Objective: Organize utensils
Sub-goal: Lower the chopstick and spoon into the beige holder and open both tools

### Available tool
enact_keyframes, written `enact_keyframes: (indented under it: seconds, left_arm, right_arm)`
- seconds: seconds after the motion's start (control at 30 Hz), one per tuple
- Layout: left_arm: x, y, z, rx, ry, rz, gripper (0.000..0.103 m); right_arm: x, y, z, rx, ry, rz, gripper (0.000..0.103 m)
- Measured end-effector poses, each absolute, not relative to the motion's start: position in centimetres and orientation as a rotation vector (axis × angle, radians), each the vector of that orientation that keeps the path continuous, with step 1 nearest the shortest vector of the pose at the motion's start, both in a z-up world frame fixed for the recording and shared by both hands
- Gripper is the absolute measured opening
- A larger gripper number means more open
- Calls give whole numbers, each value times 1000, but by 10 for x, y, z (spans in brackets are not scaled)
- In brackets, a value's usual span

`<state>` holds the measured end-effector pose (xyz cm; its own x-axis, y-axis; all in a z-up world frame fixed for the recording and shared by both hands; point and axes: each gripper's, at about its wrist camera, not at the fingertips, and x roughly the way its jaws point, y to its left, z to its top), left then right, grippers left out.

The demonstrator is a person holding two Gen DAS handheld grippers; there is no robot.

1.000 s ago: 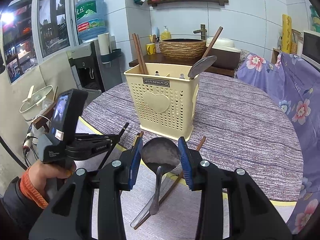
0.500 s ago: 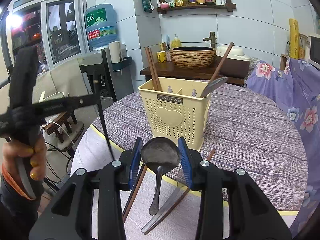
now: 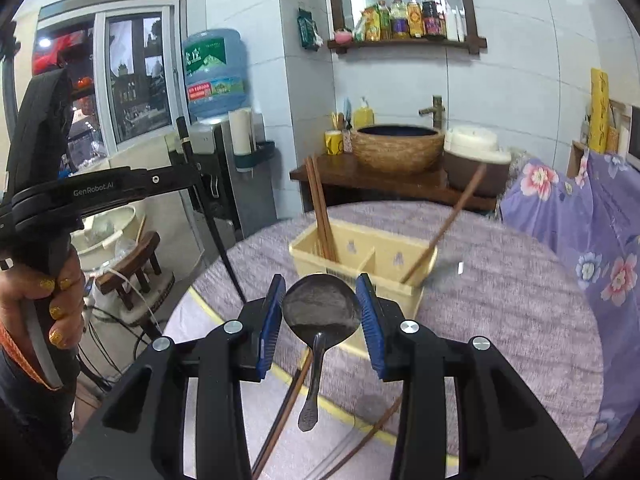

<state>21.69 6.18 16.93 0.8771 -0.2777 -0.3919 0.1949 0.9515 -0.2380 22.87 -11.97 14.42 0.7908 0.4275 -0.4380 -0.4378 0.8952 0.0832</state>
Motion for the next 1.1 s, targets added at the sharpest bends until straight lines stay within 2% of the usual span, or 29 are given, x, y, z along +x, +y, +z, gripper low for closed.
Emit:
enact_keyframes:
  seconds: [0.2, 0.37, 0.83, 1.1]
  left_arm:
    - [230, 49, 227, -189, 342, -264, 8]
    - [256, 35, 240, -211, 296, -241, 8]
    - [296, 26, 143, -250, 465, -225, 8]
    - [304, 23, 110, -242, 554, -237, 8]
  right_arm:
    - [265, -109, 205, -35, 349, 387, 37]
    - [292, -101, 212, -41, 293, 293, 37]
    - [321, -77, 108, -145, 390, 205, 37]
    - [321, -70, 77, -202, 435, 203, 38]
